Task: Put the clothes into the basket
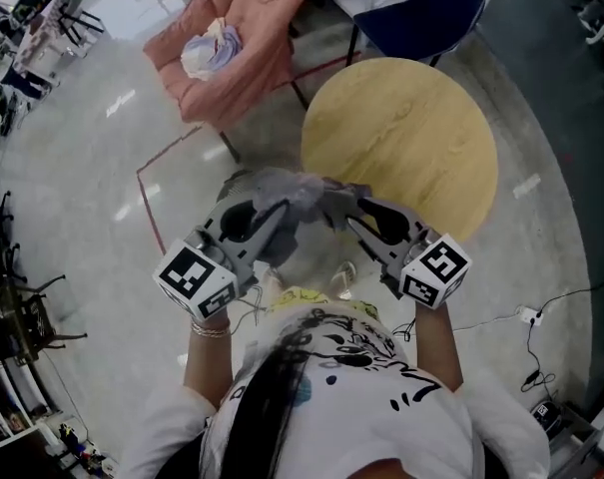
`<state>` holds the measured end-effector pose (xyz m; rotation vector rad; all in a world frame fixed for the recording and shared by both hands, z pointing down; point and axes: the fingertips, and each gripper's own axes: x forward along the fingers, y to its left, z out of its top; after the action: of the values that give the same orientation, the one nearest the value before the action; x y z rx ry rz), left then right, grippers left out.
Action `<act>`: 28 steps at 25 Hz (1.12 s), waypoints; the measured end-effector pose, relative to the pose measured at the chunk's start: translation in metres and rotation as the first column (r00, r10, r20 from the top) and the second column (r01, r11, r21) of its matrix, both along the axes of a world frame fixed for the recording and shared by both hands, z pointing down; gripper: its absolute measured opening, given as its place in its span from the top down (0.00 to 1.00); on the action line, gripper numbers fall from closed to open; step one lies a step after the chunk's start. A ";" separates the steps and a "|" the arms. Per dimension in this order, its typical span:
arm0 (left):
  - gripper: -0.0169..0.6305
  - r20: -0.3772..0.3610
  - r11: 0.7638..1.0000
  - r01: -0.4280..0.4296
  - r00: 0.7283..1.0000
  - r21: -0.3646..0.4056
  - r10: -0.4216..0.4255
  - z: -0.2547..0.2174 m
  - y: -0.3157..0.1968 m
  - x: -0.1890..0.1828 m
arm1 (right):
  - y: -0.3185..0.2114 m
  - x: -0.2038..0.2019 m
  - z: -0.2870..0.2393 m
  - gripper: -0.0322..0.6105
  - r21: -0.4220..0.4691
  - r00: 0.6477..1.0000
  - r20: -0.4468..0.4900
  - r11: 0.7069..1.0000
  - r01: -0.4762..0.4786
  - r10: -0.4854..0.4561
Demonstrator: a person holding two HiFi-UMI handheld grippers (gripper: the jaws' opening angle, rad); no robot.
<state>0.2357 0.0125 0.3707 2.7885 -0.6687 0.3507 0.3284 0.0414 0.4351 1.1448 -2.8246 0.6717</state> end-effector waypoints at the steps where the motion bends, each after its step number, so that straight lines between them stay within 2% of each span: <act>1: 0.87 -0.007 1.000 0.026 1.000 0.003 -0.026 -0.002 0.001 -0.015 | 0.000 -0.013 0.000 0.76 0.004 1.000 -0.003 1.000 0.021 -0.021; 7: 0.87 -0.080 0.991 0.133 0.988 -0.002 -0.133 -0.035 0.016 -0.099 | -0.002 -0.084 -0.019 0.76 -0.004 0.996 -0.029 0.996 0.084 -0.085; 11: 0.87 -0.074 0.981 0.194 0.978 0.009 -0.193 -0.019 0.023 -0.175 | -0.009 -0.149 -0.011 0.75 0.019 0.992 -0.035 0.993 0.119 -0.118; 15: 0.87 -0.054 0.968 0.249 0.967 0.015 -0.248 -0.016 0.024 -0.237 | -0.010 -0.201 -0.019 0.76 0.031 0.990 -0.042 0.990 0.136 -0.135; 22: 0.87 -0.087 0.961 0.270 0.960 0.053 -0.265 -0.028 0.031 -0.321 | -0.012 -0.266 -0.024 0.76 0.032 0.994 -0.049 0.994 0.100 -0.099; 28: 0.87 -0.114 0.952 0.302 0.948 0.041 -0.296 -0.027 0.036 -0.386 | -0.009 -0.305 -0.030 0.76 0.041 0.995 -0.093 0.999 0.032 -0.028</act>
<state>-0.1499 0.0488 0.3435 2.6773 -1.0728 0.1224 0.0234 0.0326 0.4051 1.1060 -2.7859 0.5443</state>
